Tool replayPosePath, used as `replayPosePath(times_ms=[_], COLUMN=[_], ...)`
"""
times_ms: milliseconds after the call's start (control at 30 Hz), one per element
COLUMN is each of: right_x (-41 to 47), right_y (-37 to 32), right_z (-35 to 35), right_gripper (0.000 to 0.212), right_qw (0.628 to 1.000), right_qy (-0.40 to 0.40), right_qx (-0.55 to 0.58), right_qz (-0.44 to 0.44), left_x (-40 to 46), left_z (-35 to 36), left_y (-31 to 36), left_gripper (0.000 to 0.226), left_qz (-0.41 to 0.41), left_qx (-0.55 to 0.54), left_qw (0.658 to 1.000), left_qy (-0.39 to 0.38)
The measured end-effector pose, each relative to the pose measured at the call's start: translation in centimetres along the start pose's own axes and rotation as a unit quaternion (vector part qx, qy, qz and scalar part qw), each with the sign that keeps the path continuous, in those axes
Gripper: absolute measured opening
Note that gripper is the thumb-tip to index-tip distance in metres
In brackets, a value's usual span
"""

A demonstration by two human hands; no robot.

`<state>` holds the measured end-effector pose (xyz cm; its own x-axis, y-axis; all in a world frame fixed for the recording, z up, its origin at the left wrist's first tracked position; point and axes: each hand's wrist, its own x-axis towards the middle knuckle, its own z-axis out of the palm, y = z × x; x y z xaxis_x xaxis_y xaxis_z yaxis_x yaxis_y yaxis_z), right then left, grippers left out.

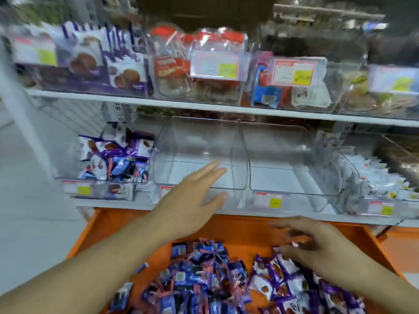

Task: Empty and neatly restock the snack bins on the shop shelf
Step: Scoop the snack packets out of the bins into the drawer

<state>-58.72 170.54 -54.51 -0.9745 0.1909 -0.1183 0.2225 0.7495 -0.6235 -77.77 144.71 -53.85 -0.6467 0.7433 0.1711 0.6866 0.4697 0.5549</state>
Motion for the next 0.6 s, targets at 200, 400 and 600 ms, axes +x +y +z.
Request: replayPosePath(times_ms=[200, 400, 600], right_x=[3.8, 12.2, 25.2], right_y=[-10.2, -22.1, -30.9], right_z=[3.3, 9.2, 15.0], right_gripper=[0.051, 0.059, 0.093], right_qw=[0.997, 0.984, 0.977], right_qy=[-0.011, 0.012, -0.01], right_qx=[0.017, 0.023, -0.036], right_qz=[-0.076, -0.178, -0.212], left_x=[-7.9, -9.2, -10.3], left_z=[-6.6, -12.2, -15.2], left_y=[-4.7, -11.4, -17.9], left_gripper=[0.052, 0.057, 0.067], left_qz=[-0.091, -0.165, -0.229], left_qx=[0.02, 0.043, 0.033], left_qw=[0.995, 0.982, 0.962], left_qy=[0.02, 0.079, 0.142])
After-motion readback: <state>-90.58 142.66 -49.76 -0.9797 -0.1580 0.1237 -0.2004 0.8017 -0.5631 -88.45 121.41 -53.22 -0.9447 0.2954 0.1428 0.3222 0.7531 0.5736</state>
